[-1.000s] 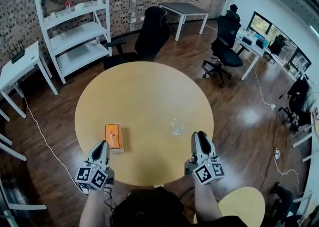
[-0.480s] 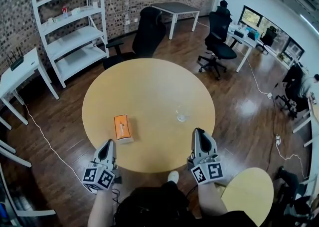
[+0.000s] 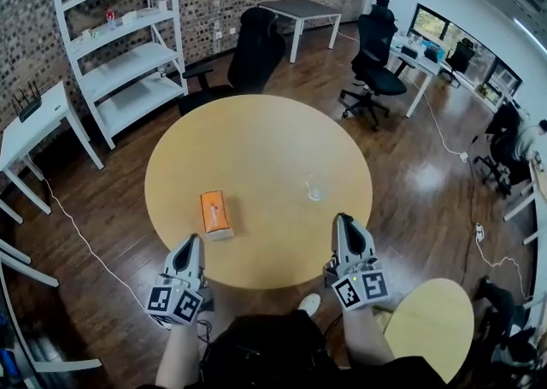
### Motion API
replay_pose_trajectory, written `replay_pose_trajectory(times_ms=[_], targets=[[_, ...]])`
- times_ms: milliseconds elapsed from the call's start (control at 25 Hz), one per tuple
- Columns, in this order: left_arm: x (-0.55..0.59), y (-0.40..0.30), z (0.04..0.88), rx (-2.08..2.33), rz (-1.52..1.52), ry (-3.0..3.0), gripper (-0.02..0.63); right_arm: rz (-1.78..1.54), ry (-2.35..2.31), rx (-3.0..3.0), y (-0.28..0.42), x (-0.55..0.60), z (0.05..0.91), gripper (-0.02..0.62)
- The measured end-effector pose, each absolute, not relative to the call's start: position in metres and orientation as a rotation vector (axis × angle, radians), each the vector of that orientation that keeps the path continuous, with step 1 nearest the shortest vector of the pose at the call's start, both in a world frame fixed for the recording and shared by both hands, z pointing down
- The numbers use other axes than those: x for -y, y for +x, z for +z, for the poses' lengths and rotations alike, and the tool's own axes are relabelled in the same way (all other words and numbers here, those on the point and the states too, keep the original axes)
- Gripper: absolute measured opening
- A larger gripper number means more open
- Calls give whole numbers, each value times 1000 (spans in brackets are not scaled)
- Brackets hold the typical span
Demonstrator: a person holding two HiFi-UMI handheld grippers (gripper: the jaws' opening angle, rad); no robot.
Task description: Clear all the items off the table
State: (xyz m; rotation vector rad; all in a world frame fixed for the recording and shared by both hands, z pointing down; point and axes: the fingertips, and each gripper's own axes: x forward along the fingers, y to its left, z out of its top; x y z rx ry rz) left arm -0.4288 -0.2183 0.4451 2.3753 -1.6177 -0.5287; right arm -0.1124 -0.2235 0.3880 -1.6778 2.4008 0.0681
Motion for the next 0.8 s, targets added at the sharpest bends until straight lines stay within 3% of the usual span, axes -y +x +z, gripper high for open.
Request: replay_pose_trajectory(times_ms=[800], targets=[[208,-424,448,1633,-473,2376,2,34,-1668,-2460,-120,228,398,2]])
